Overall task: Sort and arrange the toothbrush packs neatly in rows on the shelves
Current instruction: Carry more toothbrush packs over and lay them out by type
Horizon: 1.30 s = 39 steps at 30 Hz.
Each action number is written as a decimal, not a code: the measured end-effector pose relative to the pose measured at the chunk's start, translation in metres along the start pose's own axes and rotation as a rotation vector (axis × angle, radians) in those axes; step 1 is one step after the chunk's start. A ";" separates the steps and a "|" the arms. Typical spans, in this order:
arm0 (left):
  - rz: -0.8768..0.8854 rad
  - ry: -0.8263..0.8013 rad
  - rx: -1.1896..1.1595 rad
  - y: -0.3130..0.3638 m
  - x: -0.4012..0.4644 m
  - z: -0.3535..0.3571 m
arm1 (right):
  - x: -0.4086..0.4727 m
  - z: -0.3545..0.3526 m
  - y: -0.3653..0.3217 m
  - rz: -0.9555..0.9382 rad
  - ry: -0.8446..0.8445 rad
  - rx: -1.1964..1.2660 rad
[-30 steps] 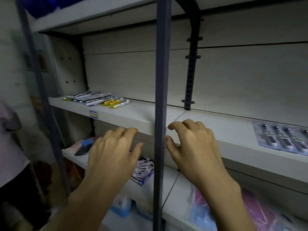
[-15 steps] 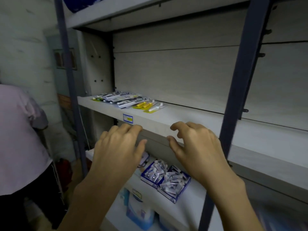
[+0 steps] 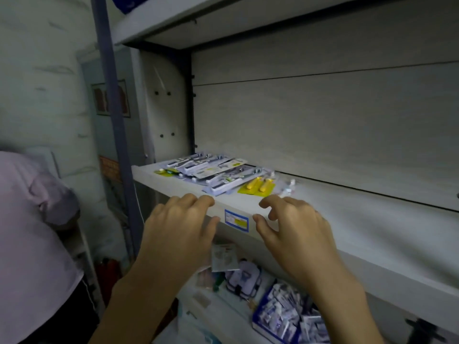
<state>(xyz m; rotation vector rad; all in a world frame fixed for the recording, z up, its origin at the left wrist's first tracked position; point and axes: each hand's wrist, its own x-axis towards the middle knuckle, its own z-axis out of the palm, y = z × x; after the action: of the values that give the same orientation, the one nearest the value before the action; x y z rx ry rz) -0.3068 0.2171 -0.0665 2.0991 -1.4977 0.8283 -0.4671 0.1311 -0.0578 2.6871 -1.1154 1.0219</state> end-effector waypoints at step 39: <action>0.267 -0.103 -0.399 -0.217 0.210 0.193 | 0.176 0.174 -0.083 0.689 0.203 -0.325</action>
<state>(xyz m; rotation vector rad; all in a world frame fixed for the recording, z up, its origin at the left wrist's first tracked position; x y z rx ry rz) -0.0093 0.0178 -0.0639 1.6952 -1.8498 0.4604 -0.2252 0.0345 -0.0722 1.9200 -2.0106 1.0256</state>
